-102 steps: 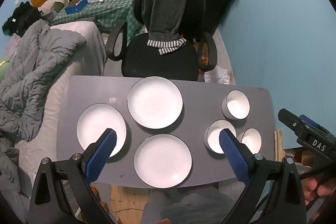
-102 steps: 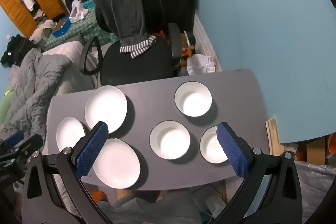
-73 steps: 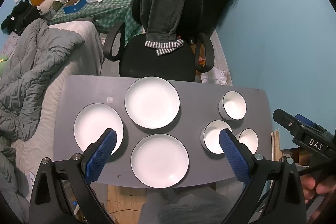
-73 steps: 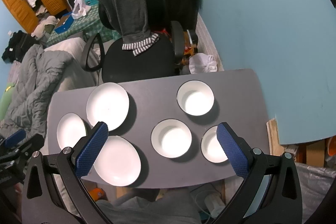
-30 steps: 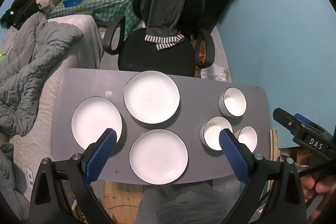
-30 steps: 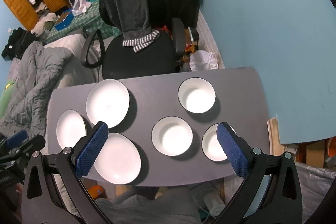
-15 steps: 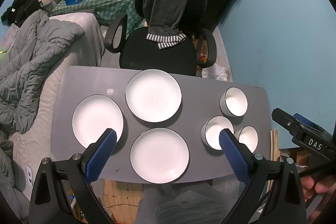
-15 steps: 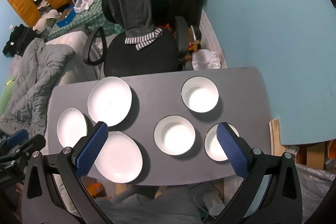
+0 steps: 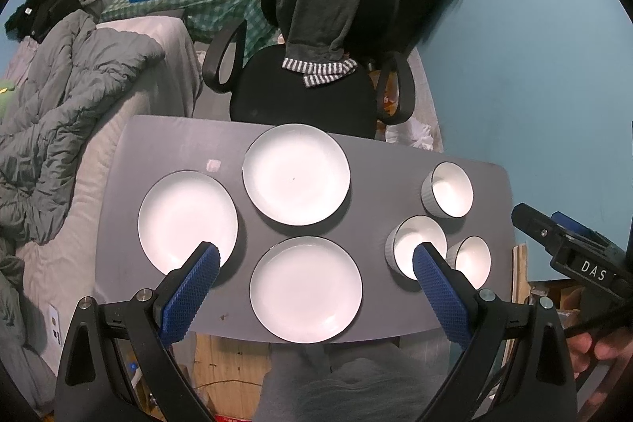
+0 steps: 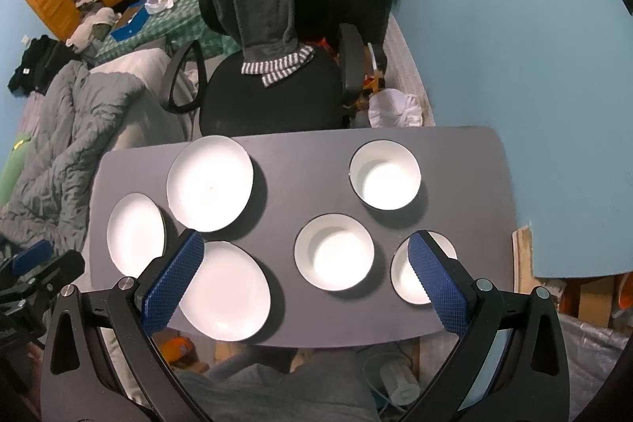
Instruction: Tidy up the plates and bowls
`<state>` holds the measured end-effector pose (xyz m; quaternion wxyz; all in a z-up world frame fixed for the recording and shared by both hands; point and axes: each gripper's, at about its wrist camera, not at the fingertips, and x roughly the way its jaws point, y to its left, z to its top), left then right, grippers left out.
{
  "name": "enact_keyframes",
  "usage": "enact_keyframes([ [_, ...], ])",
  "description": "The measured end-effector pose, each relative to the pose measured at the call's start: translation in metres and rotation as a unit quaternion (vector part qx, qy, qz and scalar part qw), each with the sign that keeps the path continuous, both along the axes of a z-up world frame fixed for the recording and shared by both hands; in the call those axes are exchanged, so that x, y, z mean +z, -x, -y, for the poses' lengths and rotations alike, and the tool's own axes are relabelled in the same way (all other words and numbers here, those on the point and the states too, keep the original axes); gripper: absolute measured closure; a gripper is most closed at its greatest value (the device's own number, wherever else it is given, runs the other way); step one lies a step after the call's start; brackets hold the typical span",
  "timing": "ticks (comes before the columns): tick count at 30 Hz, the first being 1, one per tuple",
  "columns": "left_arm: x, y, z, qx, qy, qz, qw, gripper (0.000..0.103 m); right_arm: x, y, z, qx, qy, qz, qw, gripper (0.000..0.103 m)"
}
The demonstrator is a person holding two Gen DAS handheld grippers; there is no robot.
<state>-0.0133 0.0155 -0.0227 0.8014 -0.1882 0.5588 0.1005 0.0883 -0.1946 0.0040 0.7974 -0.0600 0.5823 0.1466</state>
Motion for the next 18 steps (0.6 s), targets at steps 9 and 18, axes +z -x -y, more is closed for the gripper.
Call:
enact_keyframes([
  [9, -0.023, 0.003, -0.016, -0.006, -0.006, -0.016, 0.9998, 0.004, -0.021, -0.01, -0.022, 0.072, -0.002, -0.026, 0.997, 0.002],
  [18, -0.06, 0.015, -0.039, -0.004, 0.033, -0.04, 0.9987, 0.004, -0.074, -0.006, -0.06, 0.183, -0.008, -0.095, 0.979, 0.002],
])
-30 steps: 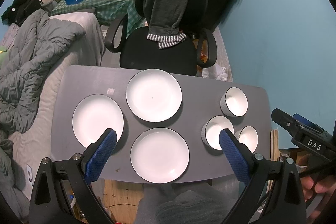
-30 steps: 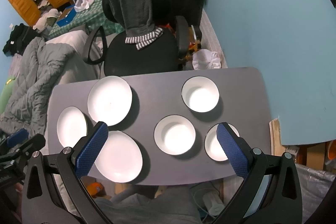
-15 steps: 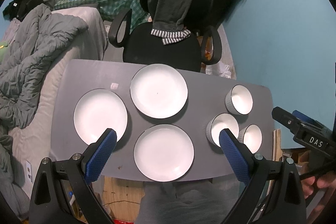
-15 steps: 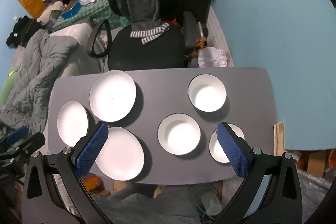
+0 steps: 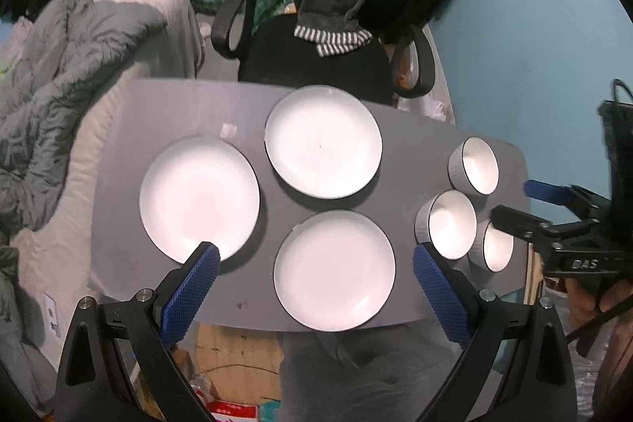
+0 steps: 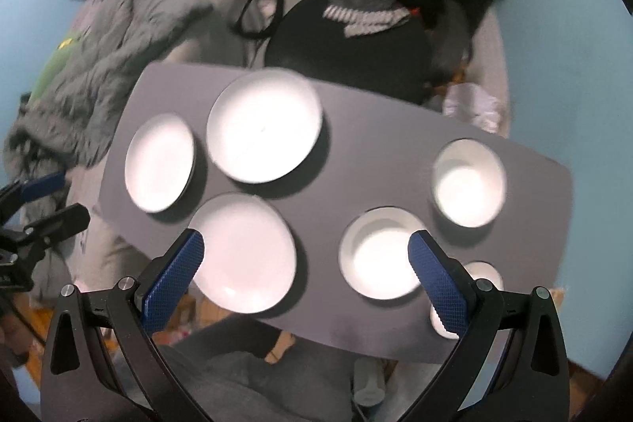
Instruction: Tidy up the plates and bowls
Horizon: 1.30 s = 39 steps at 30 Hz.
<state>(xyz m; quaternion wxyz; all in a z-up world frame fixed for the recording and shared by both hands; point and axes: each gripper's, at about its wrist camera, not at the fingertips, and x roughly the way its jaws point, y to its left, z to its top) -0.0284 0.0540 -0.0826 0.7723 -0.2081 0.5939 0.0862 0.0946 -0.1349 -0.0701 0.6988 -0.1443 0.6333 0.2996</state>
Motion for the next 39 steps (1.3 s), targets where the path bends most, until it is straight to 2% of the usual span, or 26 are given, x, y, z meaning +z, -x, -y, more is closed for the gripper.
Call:
enact_keyframes([
  [4, -0.021, 0.012, -0.008, 0.006, 0.015, -0.011, 0.9998, 0.004, -0.026, 0.002, -0.01, 0.019, -0.001, -0.041, 0.999, 0.002],
  [8, -0.04, 0.018, -0.009, -0.004, 0.007, -0.018, 0.9998, 0.004, -0.046, 0.003, -0.015, 0.035, 0.002, -0.064, 0.997, 0.002],
  [19, -0.092, 0.023, -0.002, -0.042, 0.013, -0.042, 0.9981, 0.004, -0.088, 0.004, -0.03, 0.053, 0.006, -0.086, 0.995, 0.002],
  [31, -0.145, 0.023, 0.005, -0.08, 0.004, -0.075, 0.994, 0.004, -0.15, 0.017, -0.042, 0.061, 0.048, -0.11, 0.991, 0.002],
  [39, -0.167, 0.023, 0.003, -0.068, 0.026, -0.085, 0.9937, 0.004, -0.168, 0.026, -0.039, 0.057, 0.049, -0.121, 0.99, 0.009],
])
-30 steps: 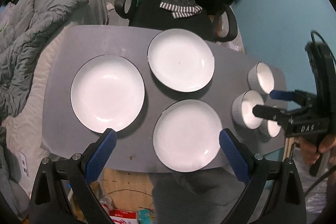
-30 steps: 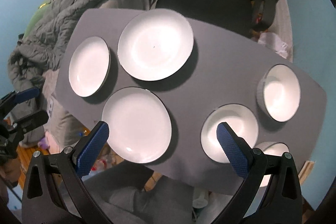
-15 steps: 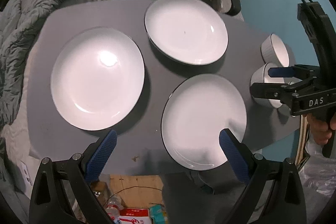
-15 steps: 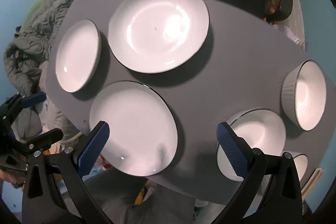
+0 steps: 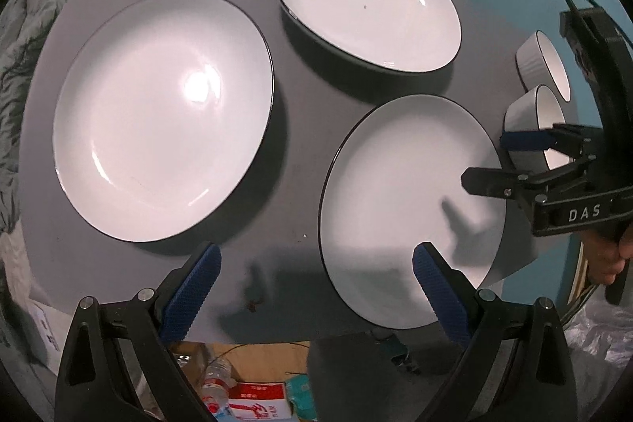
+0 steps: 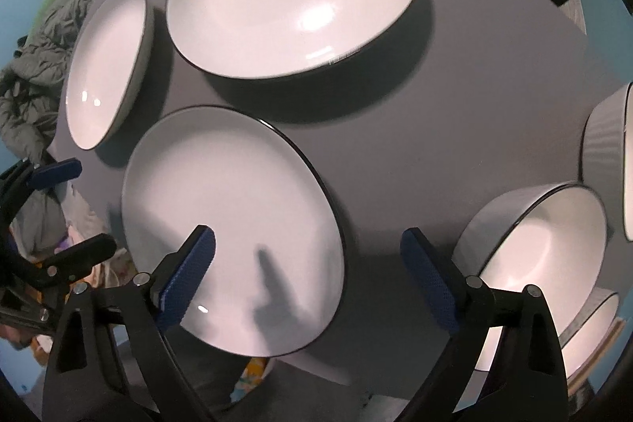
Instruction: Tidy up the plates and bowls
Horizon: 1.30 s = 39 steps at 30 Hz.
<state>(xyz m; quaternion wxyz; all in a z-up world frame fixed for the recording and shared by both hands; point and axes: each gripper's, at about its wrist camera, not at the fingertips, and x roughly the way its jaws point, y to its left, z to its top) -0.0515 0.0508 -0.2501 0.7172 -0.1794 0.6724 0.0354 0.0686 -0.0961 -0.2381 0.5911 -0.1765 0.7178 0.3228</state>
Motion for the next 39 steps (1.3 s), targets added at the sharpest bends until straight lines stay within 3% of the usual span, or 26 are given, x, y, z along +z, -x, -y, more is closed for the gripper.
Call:
enact_keyframes([
  [3, -0.005, -0.001, 0.001, 0.003, 0.005, -0.002, 1.0, 0.005, -0.001, 0.001, 0.0, 0.002, -0.004, 0.009, 1.0, 0.012],
  [6, -0.012, -0.001, 0.001, 0.003, 0.017, -0.006, 0.9998, 0.015, 0.0, 0.003, 0.0, 0.005, -0.013, 0.013, 1.0, 0.019],
  [12, -0.017, -0.004, 0.003, -0.002, 0.026, -0.006, 0.9996, 0.015, -0.001, 0.006, -0.003, 0.003, -0.002, 0.029, 1.0, 0.022],
  [13, -0.017, -0.004, 0.003, -0.003, 0.028, -0.004, 0.9996, 0.015, -0.002, 0.006, -0.003, 0.003, -0.005, 0.029, 1.0, 0.03],
  [20, -0.022, -0.004, 0.004, -0.012, 0.037, -0.005, 0.9992, 0.016, -0.006, 0.007, 0.002, -0.021, -0.002, 0.012, 1.0, 0.046],
  [25, -0.027, 0.001, 0.0, -0.018, 0.043, -0.007, 0.9989, 0.024, -0.005, 0.004, 0.012, -0.047, -0.005, -0.007, 0.999, 0.056],
  [33, -0.033, -0.011, 0.005, -0.033, 0.053, -0.007, 0.998, 0.033, -0.011, 0.012, 0.027, -0.072, -0.023, -0.048, 0.996, 0.059],
  [34, -0.033, -0.011, 0.002, -0.035, 0.055, -0.009, 0.9978, 0.038, -0.015, 0.006, 0.03, -0.077, -0.022, -0.058, 0.995, 0.062],
  [39, -0.032, -0.016, 0.004, -0.05, 0.061, -0.012, 0.9968, 0.042, -0.014, 0.002, 0.038, -0.094, -0.028, -0.051, 0.994, 0.072],
])
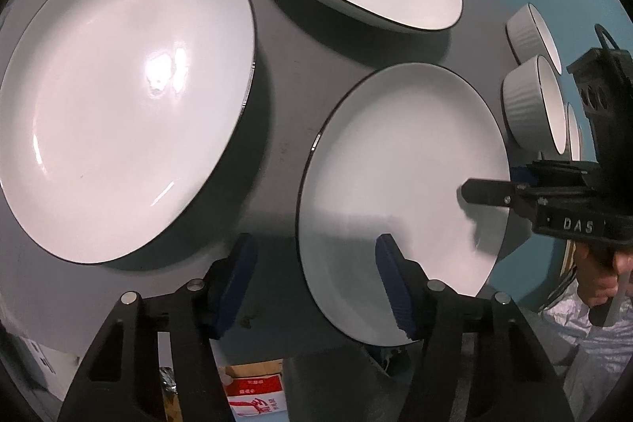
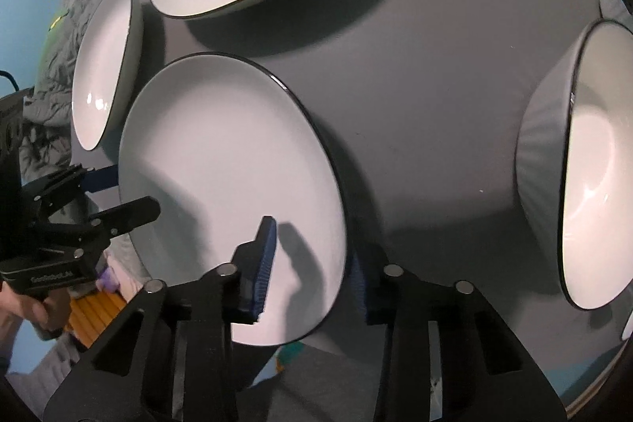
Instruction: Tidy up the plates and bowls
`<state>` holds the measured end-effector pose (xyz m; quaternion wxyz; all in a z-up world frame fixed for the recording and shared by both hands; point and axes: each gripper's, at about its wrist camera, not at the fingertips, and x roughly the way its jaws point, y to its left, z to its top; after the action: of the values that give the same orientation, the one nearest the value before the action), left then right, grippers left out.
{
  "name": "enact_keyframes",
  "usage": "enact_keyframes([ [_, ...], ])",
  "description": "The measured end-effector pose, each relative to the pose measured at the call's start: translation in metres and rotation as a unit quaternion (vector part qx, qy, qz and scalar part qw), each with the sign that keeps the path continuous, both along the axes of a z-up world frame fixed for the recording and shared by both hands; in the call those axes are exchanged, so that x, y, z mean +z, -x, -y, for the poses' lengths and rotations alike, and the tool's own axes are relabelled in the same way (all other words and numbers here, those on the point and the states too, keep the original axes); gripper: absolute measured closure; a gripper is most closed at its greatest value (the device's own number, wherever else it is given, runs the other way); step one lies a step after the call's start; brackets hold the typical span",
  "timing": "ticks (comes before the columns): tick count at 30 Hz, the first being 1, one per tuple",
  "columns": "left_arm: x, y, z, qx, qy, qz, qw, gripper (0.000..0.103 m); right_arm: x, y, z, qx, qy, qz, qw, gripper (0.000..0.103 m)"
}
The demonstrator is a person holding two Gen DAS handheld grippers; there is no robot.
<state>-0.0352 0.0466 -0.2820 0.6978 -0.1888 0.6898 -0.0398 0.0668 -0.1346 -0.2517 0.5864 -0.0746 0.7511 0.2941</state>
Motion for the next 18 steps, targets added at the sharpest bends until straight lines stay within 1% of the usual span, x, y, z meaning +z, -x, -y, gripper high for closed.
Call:
enact_keyframes([
  [3, -0.006, -0.003, 0.001, -0.017, -0.002, -0.004, 0.9998, 0.048, -0.002, -0.007, 0.011, -0.022, -0.006, -0.011, 1.0, 0.077],
  [5, -0.01, 0.0, 0.006, -0.023, -0.003, -0.007, 0.9997, 0.049, -0.004, -0.012, 0.021, -0.048, -0.022, -0.028, 0.998, 0.078],
  [7, -0.01, -0.001, 0.007, -0.025, 0.0, -0.007, 0.9997, 0.051, -0.007, -0.014, 0.026, -0.067, -0.037, -0.041, 0.996, 0.08],
  [9, -0.008, -0.002, 0.008, -0.024, 0.003, -0.006, 0.9997, 0.054, -0.008, -0.017, 0.033, -0.074, -0.054, -0.049, 0.995, 0.081],
  [11, -0.008, -0.002, 0.008, -0.021, 0.005, -0.008, 0.9997, 0.056, -0.009, -0.014, 0.03, -0.075, -0.06, -0.051, 0.994, 0.081],
  [14, -0.01, -0.005, 0.009, -0.021, 0.009, -0.013, 0.9997, 0.058, -0.01, -0.022, 0.039, -0.08, -0.059, -0.063, 0.993, 0.081],
  [16, -0.015, 0.001, 0.012, -0.021, 0.01, -0.017, 0.9996, 0.062, -0.011, -0.023, 0.037, -0.083, -0.054, -0.071, 0.993, 0.081],
  [18, -0.015, -0.001, 0.012, -0.018, 0.011, -0.017, 0.9996, 0.063, -0.015, -0.019, 0.03, -0.084, -0.053, -0.077, 0.992, 0.081],
])
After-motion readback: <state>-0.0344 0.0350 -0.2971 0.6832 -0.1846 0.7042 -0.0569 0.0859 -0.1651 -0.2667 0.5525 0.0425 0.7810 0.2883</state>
